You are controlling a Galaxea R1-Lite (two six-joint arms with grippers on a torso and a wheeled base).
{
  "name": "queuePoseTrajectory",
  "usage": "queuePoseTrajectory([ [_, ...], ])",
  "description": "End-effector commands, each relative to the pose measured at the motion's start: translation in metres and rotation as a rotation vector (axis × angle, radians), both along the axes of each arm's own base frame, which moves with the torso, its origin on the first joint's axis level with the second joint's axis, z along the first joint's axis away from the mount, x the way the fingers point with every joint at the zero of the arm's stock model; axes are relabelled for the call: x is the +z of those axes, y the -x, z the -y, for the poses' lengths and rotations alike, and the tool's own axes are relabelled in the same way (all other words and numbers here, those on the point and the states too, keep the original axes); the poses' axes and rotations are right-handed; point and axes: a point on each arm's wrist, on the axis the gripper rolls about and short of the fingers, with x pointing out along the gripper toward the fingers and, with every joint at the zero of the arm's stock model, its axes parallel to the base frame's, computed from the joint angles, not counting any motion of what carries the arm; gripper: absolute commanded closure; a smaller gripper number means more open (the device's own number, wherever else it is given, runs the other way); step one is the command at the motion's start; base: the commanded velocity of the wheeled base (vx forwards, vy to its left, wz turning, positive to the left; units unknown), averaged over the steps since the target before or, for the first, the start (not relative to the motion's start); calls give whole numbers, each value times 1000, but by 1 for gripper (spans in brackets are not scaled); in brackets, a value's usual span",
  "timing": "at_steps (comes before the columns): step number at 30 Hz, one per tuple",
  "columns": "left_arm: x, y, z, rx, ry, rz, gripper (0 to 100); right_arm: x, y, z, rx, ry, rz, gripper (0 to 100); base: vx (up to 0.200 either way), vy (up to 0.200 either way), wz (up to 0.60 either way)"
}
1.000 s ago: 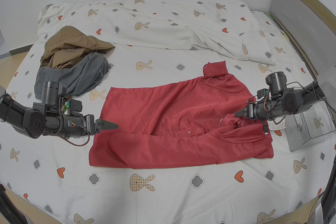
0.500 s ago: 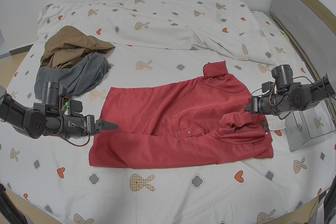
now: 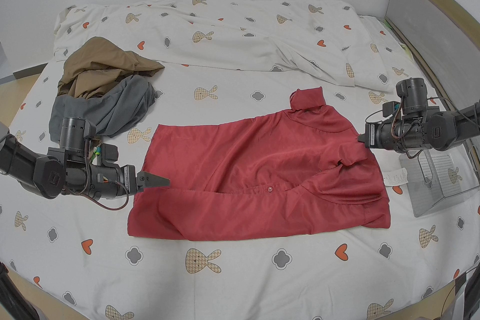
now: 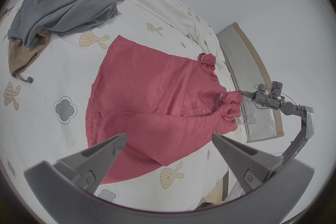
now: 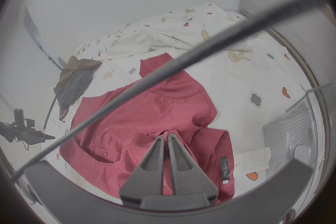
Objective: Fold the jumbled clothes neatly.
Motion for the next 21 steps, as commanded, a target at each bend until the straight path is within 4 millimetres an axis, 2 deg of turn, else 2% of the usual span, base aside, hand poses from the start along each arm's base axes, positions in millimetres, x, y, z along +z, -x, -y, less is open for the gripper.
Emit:
queuePoseTrajectory([
  [1,0,0,0,-1,0,1,0,10,-4,-1,0,-6,38,100,0,0,0],
  [8,0,1,1,-3,0,-1,0,27,-6,-6,17,-23,92,100,0,0,0],
  [13,0,1,1,-3,0,-1,0,40,3,-22,65,-22,129,100,0,0,0],
  [21,0,1,1,-3,0,-1,0,45,16,-44,113,-16,134,100,0,0,0],
])
